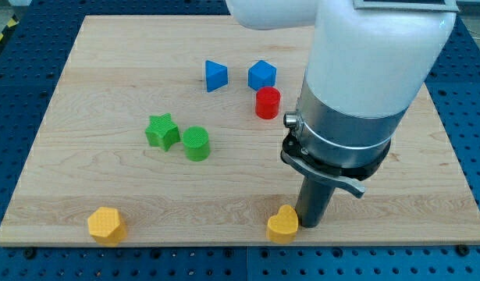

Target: Push the yellow heart close right to the yellow hexagon

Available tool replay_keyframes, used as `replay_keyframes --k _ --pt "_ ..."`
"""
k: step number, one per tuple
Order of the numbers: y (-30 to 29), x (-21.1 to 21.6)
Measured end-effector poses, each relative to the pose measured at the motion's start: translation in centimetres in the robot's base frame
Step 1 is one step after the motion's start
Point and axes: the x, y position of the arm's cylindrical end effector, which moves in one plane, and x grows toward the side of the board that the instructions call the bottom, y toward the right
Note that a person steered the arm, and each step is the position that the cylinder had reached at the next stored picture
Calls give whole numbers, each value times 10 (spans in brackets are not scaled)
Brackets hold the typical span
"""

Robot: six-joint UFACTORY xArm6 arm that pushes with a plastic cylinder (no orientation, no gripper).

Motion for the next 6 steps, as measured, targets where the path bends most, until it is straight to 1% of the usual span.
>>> replay_keyframes --k 2,6 --pt "0 18" --pt "-12 18"
